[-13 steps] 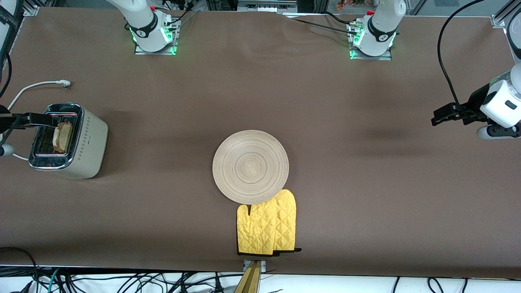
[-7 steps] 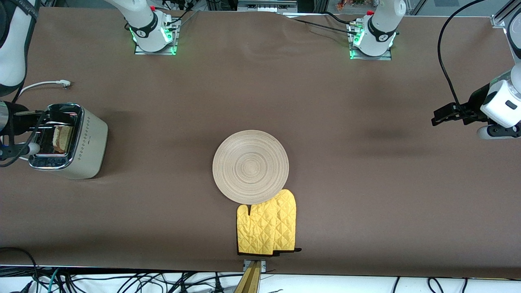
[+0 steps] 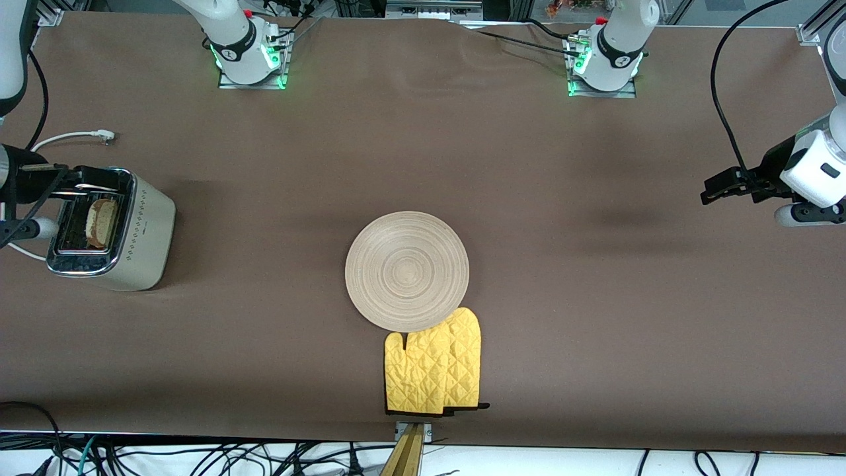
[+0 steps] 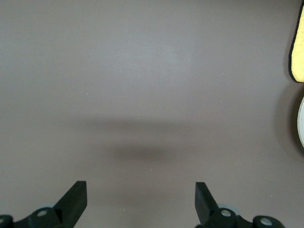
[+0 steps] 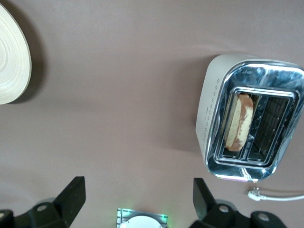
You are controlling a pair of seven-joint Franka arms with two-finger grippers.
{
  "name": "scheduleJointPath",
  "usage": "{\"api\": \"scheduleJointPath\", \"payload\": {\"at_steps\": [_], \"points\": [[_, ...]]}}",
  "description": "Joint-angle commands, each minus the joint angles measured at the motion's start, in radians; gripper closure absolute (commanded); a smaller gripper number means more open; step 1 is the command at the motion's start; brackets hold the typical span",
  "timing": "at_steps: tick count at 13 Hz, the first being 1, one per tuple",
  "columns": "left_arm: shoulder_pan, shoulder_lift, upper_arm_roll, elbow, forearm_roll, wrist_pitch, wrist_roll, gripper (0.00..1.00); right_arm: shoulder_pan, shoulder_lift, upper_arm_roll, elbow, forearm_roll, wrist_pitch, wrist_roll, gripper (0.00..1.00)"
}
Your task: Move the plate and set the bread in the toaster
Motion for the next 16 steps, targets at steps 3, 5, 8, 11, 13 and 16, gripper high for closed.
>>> {"api": "scheduleJointPath", "payload": {"at_steps": [3,5,8,11,13,16], "points": [[0.008,0.001,-0.004,0.012,-0.022,-0.014,0.003,0.0,-0.079,-0.185,0.137,-0.282,-0.036,0.166,0.047,0.0],[0.008,0.001,-0.004,0.01,-0.022,-0.014,0.003,0.0,-0.103,-0.196,0.168,-0.305,-0.039,0.171,0.041,0.0],[0.008,0.001,-0.004,0.01,-0.022,-0.014,0.003,0.0,-0.142,-0.217,0.173,-0.305,-0.041,0.189,0.046,0.0],[0.01,0.001,-0.004,0.01,-0.022,-0.014,0.003,0.0,-0.159,-0.265,0.173,-0.307,-0.09,0.237,0.041,0.0],[0.01,0.001,-0.004,0.01,-0.022,-0.014,0.003,0.0,-0.162,-0.32,0.188,-0.337,-0.085,0.225,0.049,0.0],[0.013,0.001,-0.004,0.01,-0.022,-0.014,0.003,0.0,-0.163,-0.348,0.197,-0.37,-0.097,0.237,0.04,0.0]]}}
